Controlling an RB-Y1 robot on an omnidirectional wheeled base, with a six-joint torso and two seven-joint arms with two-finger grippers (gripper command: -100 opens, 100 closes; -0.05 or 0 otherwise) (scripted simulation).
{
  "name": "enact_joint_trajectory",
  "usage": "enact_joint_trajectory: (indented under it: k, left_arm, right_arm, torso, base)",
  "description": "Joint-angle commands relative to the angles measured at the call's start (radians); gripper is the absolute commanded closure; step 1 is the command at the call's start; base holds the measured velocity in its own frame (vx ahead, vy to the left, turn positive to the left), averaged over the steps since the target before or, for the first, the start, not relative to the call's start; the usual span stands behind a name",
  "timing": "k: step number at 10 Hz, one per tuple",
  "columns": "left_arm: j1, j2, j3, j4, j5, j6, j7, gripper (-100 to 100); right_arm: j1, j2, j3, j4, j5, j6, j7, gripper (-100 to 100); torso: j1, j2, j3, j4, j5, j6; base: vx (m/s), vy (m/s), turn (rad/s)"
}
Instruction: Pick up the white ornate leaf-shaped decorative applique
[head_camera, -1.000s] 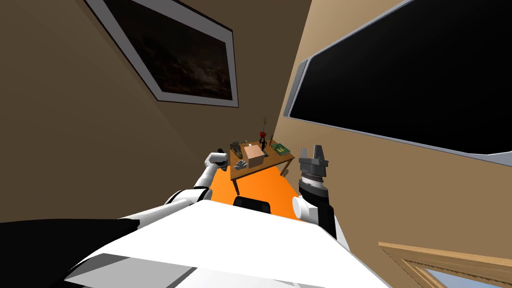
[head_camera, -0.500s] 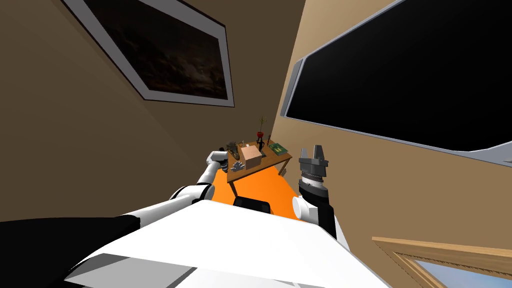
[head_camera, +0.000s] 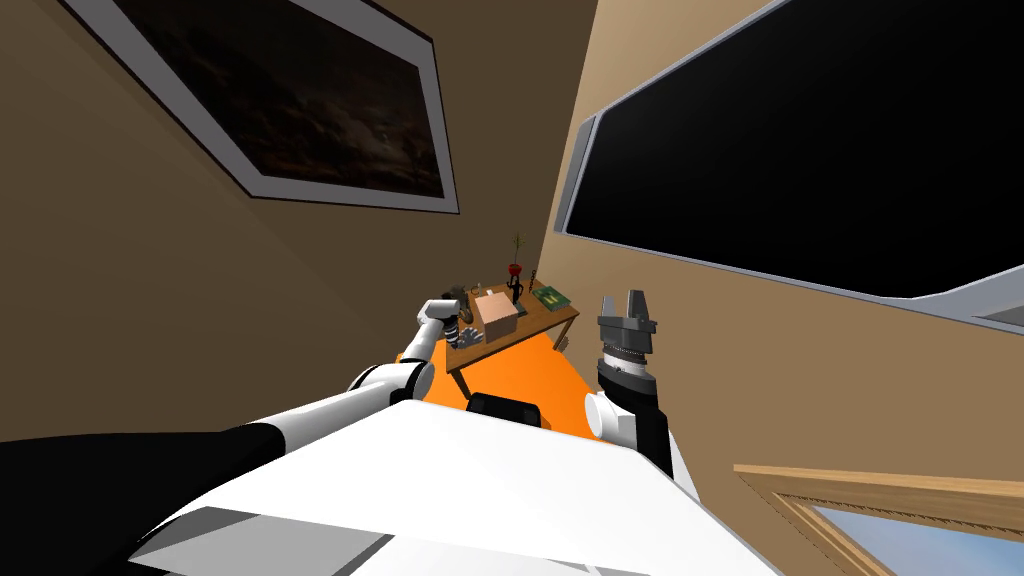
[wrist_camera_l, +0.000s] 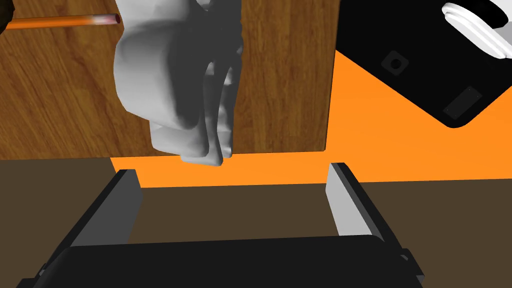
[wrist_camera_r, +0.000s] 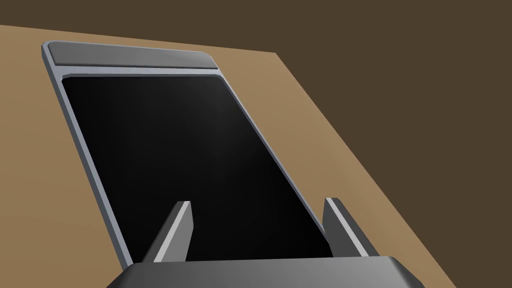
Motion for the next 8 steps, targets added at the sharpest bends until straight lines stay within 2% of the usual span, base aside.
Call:
enact_joint_trajectory:
  k: [1, 2, 3, 4, 5, 8]
  left_arm:
    - [-0.014, -0.005, 0.007, 0.018, 0.003, 0.031, 0.008, -100]
    - [-0.021, -0.008, 0.010, 0.027, 0.005, 0.048, 0.013, -100]
    - [-0.017, -0.005, 0.009, 0.021, 0.005, 0.036, 0.008, -100]
    - [-0.018, -0.005, 0.009, 0.021, 0.005, 0.040, 0.009, 0]
    - [-0.008, -0.008, 0.006, 0.042, 0.006, 0.008, 0.007, -100]
    - [0.005, -0.014, 0.001, 0.074, 0.007, -0.040, 0.003, -100]
  right_arm:
    - [0.000, 0.000, 0.000, 0.000, 0.000, 0.000, 0.000, 0]
    - [0.000, 0.000, 0.000, 0.000, 0.000, 0.000, 0.000, 0]
    - [0.000, 0.000, 0.000, 0.000, 0.000, 0.000, 0.000, 0]
    - [0.000, 0.000, 0.000, 0.000, 0.000, 0.000, 0.000, 0]
    - [0.000, 0.000, 0.000, 0.000, 0.000, 0.000, 0.000, 0]
    - [0.000, 0.000, 0.000, 0.000, 0.000, 0.000, 0.000, 0]
  torso:
    - [0.000, 0.000, 0.000, 0.000, 0.000, 0.000]
    - [0.000, 0.000, 0.000, 0.000, 0.000, 0.000]
    - [0.002, -0.003, -0.001, 0.000, 0.000, 0.000]
    - [0.002, -0.001, -0.001, 0.000, 0.001, 0.000]
    - [0.001, 0.002, 0.001, 0.000, 0.000, 0.000]
    - [0.002, 0.002, 0.000, -0.001, 0.002, 0.000]
  base:
    - [0.060, -0.002, -0.065]
    - [0.110, 0.029, -0.062]
    - [0.059, 0.020, -0.014]
    - [0.009, 0.002, 0.002]
    - [0.016, -0.002, 0.018]
    - [0.017, -0.002, 0.013]
